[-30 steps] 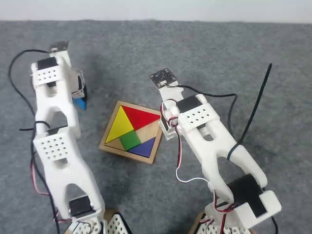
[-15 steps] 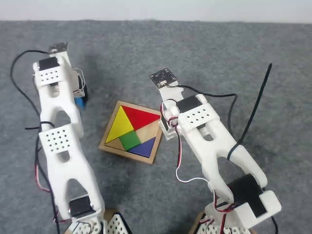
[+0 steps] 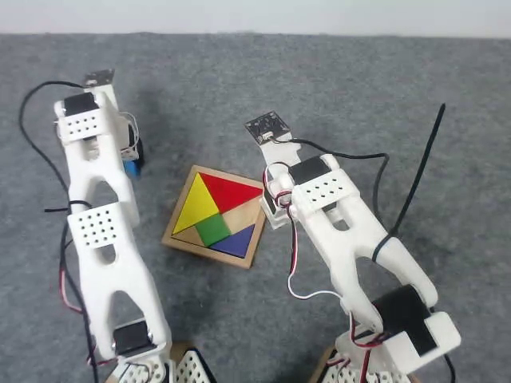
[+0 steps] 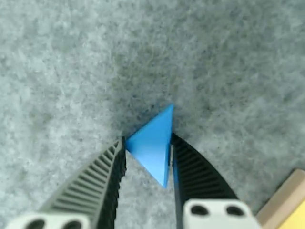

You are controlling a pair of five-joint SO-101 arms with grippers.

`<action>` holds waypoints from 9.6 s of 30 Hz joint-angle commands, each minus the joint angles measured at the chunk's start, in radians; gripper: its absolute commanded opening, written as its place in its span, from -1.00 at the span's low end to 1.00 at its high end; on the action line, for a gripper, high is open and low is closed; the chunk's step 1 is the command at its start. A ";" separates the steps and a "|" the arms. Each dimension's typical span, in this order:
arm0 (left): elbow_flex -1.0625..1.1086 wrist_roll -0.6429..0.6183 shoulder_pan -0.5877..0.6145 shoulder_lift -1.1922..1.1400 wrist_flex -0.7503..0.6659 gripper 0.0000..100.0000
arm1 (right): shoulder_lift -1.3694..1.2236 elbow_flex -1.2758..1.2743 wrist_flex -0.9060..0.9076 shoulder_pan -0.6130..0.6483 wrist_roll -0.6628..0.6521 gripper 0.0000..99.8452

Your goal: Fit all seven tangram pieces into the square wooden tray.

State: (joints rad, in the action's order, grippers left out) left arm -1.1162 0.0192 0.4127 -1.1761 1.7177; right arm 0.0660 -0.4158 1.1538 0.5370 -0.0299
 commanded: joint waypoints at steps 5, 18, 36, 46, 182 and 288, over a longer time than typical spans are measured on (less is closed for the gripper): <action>0.027 0.003 -0.014 0.018 0.040 -0.79 | 0.058 0.003 -0.013 0.001 -0.012 -0.99; 0.030 0.003 -0.008 0.020 0.040 -0.85 | 0.067 -0.057 -0.094 0.001 -0.012 -0.99; 0.131 0.005 0.003 0.186 0.040 -0.85 | 0.070 -0.054 -0.087 0.001 -0.014 -0.99; 0.460 0.011 0.005 0.466 -0.015 -0.85 | 0.076 -0.054 -0.084 0.001 -0.014 -0.99; 1.471 -0.370 -0.605 1.045 -0.436 -0.77 | 0.355 -0.110 -0.054 -0.214 0.132 -0.99; 2.009 -0.129 0.097 1.585 -0.977 -0.92 | 0.031 -0.009 -0.113 -0.271 -0.178 -0.72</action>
State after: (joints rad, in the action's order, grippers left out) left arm 0.9030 -0.1235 0.5033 0.3675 0.7633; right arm 0.1473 -0.4312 1.0664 0.3176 -0.1926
